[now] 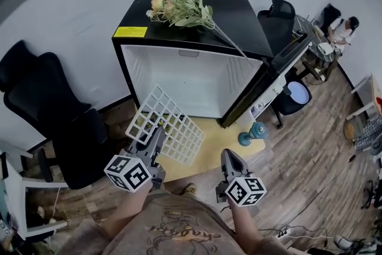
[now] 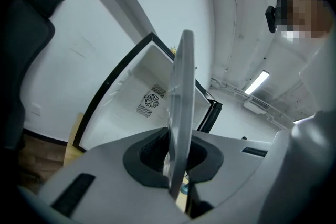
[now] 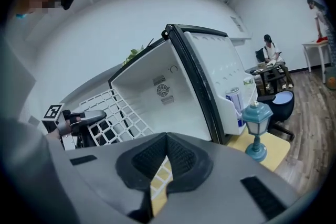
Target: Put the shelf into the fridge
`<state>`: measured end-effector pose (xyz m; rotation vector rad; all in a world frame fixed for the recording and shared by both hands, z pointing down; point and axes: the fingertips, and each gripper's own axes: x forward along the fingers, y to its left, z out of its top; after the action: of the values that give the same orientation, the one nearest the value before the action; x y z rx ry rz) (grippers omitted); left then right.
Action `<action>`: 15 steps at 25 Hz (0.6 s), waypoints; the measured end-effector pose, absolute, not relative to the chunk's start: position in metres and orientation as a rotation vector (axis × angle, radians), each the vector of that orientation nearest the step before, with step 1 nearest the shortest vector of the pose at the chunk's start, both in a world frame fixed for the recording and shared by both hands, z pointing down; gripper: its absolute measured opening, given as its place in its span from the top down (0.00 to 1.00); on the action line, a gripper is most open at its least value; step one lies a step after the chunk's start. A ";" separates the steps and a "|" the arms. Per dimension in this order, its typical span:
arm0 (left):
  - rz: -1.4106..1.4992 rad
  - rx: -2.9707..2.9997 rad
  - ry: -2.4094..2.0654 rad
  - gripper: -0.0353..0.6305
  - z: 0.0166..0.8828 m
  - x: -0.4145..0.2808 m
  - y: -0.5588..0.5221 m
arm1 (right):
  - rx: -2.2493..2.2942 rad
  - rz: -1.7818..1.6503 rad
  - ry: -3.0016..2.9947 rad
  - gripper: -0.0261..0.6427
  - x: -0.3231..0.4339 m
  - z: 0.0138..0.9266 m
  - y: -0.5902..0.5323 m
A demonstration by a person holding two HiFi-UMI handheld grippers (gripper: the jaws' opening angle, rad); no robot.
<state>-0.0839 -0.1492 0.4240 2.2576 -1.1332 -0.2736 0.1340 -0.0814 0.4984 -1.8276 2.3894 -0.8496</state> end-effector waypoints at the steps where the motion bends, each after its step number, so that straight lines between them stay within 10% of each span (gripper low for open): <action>1: -0.290 2.239 -1.158 0.88 0.424 -0.086 -0.148 | -1.800 -0.854 2.415 0.96 0.134 0.499 -0.086; 15: -0.346 2.129 -1.336 0.88 0.432 -0.098 -0.128 | -1.659 -0.885 2.554 0.96 0.135 0.507 -0.092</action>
<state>-0.0981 -0.1283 0.4323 2.1285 -1.3359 -0.3458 0.1346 -0.0924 0.5066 -1.6590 2.5541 -0.8849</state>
